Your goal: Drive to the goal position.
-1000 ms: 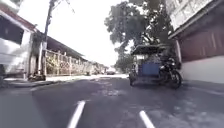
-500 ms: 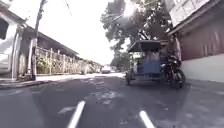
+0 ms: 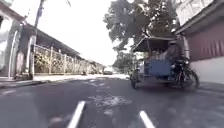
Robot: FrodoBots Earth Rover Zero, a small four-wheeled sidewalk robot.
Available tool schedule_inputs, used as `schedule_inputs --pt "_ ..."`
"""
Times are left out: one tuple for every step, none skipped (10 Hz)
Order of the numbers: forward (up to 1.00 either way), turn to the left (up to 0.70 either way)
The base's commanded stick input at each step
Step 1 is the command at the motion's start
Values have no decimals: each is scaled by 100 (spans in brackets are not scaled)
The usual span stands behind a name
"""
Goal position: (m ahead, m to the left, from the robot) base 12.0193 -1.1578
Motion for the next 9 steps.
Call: schedule_inputs --pt "85 0" --pt "85 0" --pt "85 0" --pt "85 0" --pt "85 -5" --pt "85 -27" --pt "85 -34" --pt "85 -34" --pt "85 -34"
